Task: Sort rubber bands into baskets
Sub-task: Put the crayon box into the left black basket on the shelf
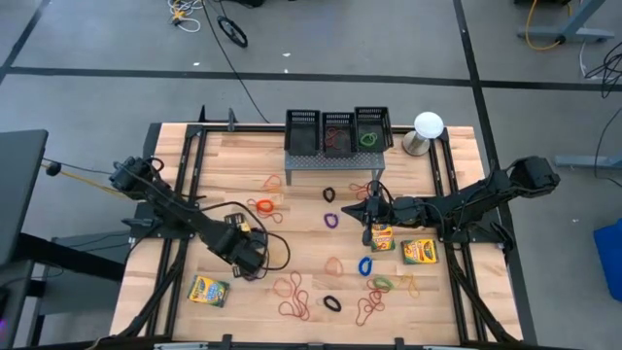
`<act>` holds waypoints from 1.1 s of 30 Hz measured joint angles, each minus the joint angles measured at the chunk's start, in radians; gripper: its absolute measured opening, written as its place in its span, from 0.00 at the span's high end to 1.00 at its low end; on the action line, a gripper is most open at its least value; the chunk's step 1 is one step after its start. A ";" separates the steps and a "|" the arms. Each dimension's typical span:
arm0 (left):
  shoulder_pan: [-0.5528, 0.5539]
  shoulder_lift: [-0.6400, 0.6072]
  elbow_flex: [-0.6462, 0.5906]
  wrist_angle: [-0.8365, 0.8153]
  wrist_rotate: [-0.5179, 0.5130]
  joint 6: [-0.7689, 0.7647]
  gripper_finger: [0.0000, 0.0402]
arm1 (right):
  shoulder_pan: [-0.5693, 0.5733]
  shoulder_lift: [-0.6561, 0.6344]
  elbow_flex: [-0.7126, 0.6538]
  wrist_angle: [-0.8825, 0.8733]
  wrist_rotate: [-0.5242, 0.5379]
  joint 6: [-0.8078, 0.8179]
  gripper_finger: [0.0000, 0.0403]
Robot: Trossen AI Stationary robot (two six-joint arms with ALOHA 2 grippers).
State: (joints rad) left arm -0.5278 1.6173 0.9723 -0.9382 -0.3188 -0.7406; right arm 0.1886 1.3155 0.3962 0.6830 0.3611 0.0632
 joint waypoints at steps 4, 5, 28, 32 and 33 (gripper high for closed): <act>0.000 0.000 0.061 -0.012 -0.066 0.017 0.99 | 0.000 0.000 0.000 0.000 -0.001 0.000 0.98; 0.000 0.000 0.073 -0.012 -0.074 0.023 0.99 | 0.000 0.000 0.000 0.000 -0.001 0.000 0.98; -0.034 -0.045 0.131 -0.015 -0.154 -0.052 0.99 | 0.000 0.000 0.000 0.000 0.000 0.001 0.98; -0.021 -0.130 0.131 -0.014 -0.180 -0.018 0.99 | 0.000 0.000 0.000 0.000 0.000 0.000 0.98; -0.015 -0.154 0.130 -0.012 -0.179 -0.010 0.99 | 0.000 0.000 0.000 0.000 0.000 0.001 0.98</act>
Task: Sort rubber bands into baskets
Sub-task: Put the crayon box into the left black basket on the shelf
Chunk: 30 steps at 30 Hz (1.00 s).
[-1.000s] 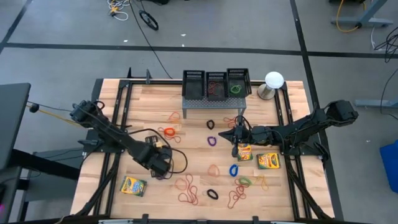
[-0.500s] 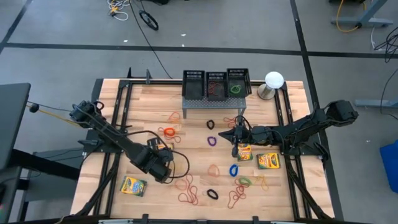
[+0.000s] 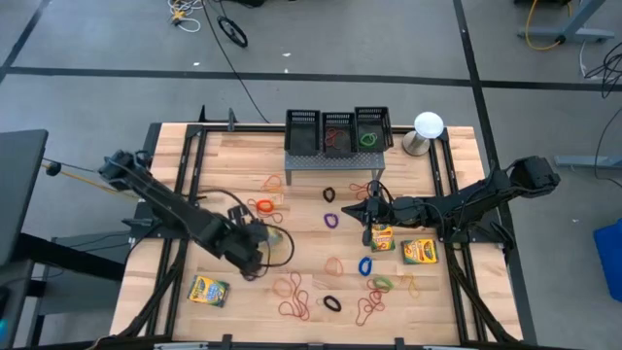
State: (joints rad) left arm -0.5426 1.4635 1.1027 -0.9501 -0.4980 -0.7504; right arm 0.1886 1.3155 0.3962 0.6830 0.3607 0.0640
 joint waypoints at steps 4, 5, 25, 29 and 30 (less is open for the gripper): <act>0.039 -0.082 0.000 0.054 0.012 0.062 0.99 | 0.000 0.000 0.000 0.000 0.000 0.000 0.98; 0.054 -0.098 0.000 0.080 0.022 0.087 0.99 | 0.000 0.000 0.000 0.000 0.000 0.000 0.98; 0.298 -0.075 -0.123 0.761 0.376 0.178 0.99 | 0.000 0.000 0.000 -0.003 0.000 0.000 0.98; 0.303 -0.074 -0.174 0.849 0.373 0.107 0.99 | 0.000 0.000 0.000 -0.008 0.000 0.000 0.98; 0.303 -0.074 -0.185 0.873 0.370 0.095 0.99 | 0.000 0.000 0.000 -0.009 0.000 0.000 0.98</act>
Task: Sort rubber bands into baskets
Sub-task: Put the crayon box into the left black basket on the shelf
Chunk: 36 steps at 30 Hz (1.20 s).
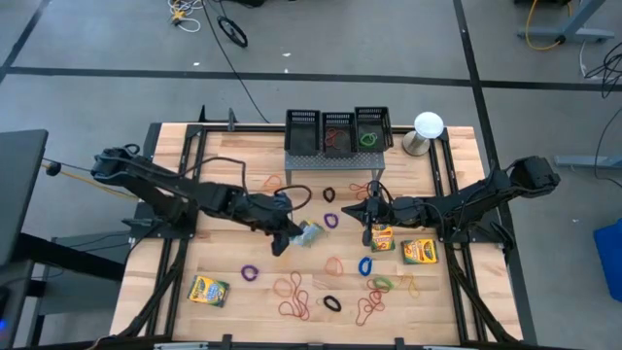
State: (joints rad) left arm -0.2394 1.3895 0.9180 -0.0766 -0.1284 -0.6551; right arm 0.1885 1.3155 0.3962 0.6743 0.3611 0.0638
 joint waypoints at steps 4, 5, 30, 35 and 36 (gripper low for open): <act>0.000 0.000 -0.034 0.083 -0.002 -0.046 0.99 | 0.000 0.000 0.000 0.001 0.000 0.000 0.98; 0.000 0.000 -0.038 0.088 -0.002 -0.054 0.99 | 0.000 0.000 0.000 0.001 0.000 0.000 0.98; 0.019 0.096 -0.039 0.155 -0.097 -0.180 0.99 | -0.013 0.000 0.000 0.040 -0.153 0.079 0.98; 0.040 0.146 -0.039 0.171 -0.087 -0.175 0.99 | 0.008 0.000 0.004 0.040 -0.179 0.079 0.98; 0.048 0.154 -0.039 0.178 -0.079 -0.176 0.99 | 0.015 0.000 0.006 0.040 -0.174 0.079 0.98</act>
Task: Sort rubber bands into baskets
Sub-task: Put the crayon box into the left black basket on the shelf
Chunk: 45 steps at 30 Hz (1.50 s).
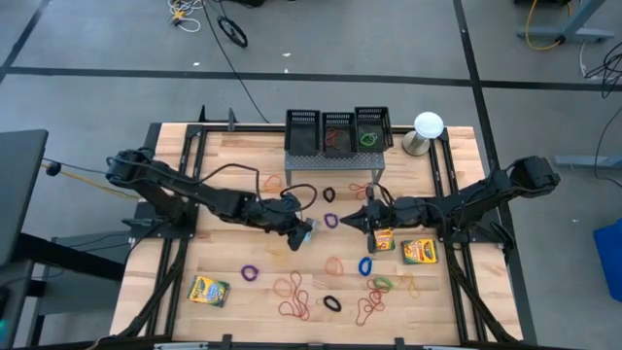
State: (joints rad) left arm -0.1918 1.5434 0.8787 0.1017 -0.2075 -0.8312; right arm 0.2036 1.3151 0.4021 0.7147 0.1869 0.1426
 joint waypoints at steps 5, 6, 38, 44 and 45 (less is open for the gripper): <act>0.032 0.003 0.000 0.010 0.004 -0.007 0.99 | 0.043 0.008 0.034 -0.010 0.068 -0.008 0.98; 0.037 0.003 0.000 0.016 0.015 -0.007 0.99 | 0.054 0.018 0.043 -0.010 0.087 -0.020 0.98; 0.069 0.003 0.000 0.036 0.097 0.167 0.98 | 0.070 0.321 0.215 -0.032 0.328 0.030 0.44; 0.069 0.003 0.000 0.026 0.177 0.271 0.98 | 0.025 0.321 0.215 -0.041 0.159 -0.046 0.44; 0.069 0.003 0.000 0.028 0.196 0.299 0.98 | 0.013 0.321 0.215 -0.042 0.109 -0.051 0.44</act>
State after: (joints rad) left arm -0.1230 1.5463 0.8791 0.1298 -0.0114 -0.5324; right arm 0.2169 1.6363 0.6167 0.6731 0.2959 0.0917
